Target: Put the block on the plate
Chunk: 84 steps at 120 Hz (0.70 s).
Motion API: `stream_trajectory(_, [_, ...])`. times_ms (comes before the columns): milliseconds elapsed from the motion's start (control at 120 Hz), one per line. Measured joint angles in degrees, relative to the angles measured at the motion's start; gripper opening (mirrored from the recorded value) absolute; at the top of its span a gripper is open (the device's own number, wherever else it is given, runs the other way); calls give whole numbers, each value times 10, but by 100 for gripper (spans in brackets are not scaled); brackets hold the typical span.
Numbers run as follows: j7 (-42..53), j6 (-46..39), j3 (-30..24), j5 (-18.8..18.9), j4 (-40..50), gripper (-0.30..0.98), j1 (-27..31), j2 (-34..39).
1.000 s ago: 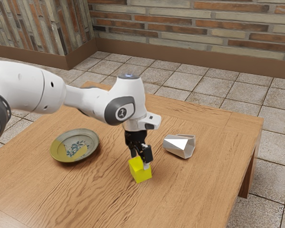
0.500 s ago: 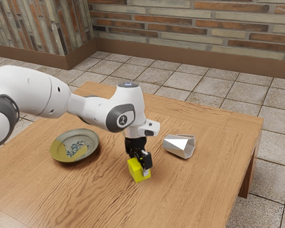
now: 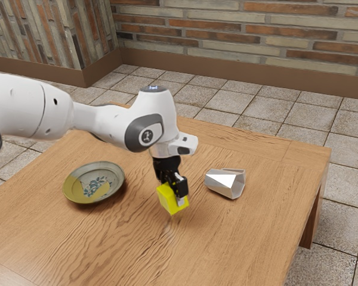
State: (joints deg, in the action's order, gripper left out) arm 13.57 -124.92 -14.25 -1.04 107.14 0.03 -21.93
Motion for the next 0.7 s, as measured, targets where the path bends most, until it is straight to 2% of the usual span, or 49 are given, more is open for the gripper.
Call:
stream_trajectory(100, [-2,12,16,-1,2,40,0,34])
stream_trajectory(533, [-13,63,164,-27,-5,41,3,96])
stream_trajectory(700, [-22,80,183,-26,21,42,25,121])
